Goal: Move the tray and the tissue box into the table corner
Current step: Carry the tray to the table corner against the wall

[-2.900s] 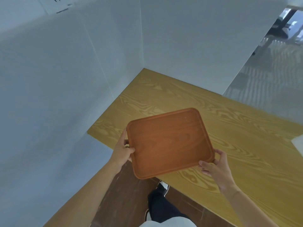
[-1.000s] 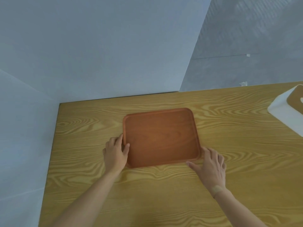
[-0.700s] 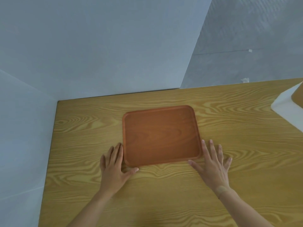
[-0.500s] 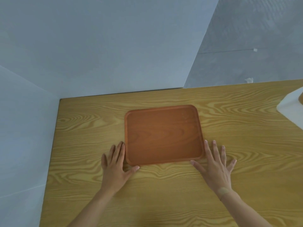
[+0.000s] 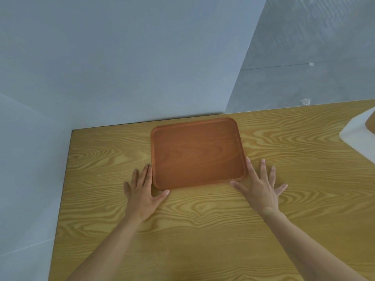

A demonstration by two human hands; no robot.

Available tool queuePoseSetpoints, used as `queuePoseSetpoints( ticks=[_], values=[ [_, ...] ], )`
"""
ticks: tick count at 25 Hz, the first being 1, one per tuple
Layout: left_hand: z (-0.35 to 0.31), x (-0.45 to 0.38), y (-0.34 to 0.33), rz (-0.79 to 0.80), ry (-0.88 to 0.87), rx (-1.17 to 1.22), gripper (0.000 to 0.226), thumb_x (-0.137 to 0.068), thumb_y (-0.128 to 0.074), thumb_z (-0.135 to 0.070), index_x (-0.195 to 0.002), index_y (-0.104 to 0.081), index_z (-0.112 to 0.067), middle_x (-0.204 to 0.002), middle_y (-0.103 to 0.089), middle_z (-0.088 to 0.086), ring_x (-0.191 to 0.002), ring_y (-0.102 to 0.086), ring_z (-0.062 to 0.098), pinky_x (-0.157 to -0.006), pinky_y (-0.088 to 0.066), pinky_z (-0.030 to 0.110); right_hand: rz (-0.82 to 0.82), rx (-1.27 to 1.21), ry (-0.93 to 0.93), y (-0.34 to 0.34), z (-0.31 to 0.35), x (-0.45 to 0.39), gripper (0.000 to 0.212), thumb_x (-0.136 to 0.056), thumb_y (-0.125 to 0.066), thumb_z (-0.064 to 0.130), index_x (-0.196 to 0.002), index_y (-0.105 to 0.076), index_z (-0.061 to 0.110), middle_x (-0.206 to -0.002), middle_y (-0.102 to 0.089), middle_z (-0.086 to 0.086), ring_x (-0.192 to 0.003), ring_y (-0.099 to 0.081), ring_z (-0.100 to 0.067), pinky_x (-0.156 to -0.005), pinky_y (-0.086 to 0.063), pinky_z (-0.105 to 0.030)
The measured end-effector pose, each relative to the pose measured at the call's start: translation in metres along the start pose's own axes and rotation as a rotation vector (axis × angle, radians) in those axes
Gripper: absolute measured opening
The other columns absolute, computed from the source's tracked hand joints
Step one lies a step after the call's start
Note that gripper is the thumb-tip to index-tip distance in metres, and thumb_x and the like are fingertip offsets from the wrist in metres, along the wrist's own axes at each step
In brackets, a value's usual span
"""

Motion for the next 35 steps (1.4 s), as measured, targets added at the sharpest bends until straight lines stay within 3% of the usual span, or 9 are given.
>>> queuePoseSetpoints(
  ticks=[10, 24, 35],
  values=[
    [-0.008, -0.023, 0.018, 0.040, 0.023, -0.059, 0.100, -0.085, -0.037, -0.077, -0.157, -0.001, -0.018, -0.167, 0.002, -0.003, -0.151, 0.006, 0.031, -0.115, -0.012, 0.066, 0.020, -0.035, -0.026, 0.010, 0.015, -0.026, 0.094, -0.072, -0.046, 0.087, -0.147, 0.004, 0.061, -0.167, 0.013, -0.002, -0.149, 0.018, -0.036, -0.105, 0.002, -0.081],
    [-0.004, -0.017, 0.019, 0.005, 0.024, -0.005, 0.085, -0.095, -0.042, -0.059, -0.157, -0.004, -0.016, -0.167, -0.002, 0.002, -0.152, 0.004, 0.027, -0.118, -0.011, 0.062, 0.011, -0.006, -0.016, 0.008, 0.023, -0.022, 0.095, -0.071, -0.041, 0.089, -0.148, 0.006, 0.059, -0.167, 0.012, -0.008, -0.149, 0.017, -0.039, -0.106, -0.003, -0.082],
    [-0.001, -0.018, 0.015, 0.041, 0.053, -0.010, 0.084, -0.096, -0.041, -0.057, -0.157, 0.000, -0.016, -0.167, 0.000, 0.001, -0.152, 0.005, 0.028, -0.117, -0.011, 0.062, 0.044, 0.063, -0.004, 0.008, 0.020, -0.024, 0.092, -0.073, -0.037, 0.091, -0.145, 0.012, 0.062, -0.166, 0.015, -0.008, -0.148, 0.016, -0.041, -0.103, -0.008, -0.082]
  ],
)
Point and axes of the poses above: each hand's wrist, its own x-axis away from the middle knuckle, its own y-axis out of the back of the hand, z = x × y, the point moved 3 cm from there along -x, towards the middle knuckle
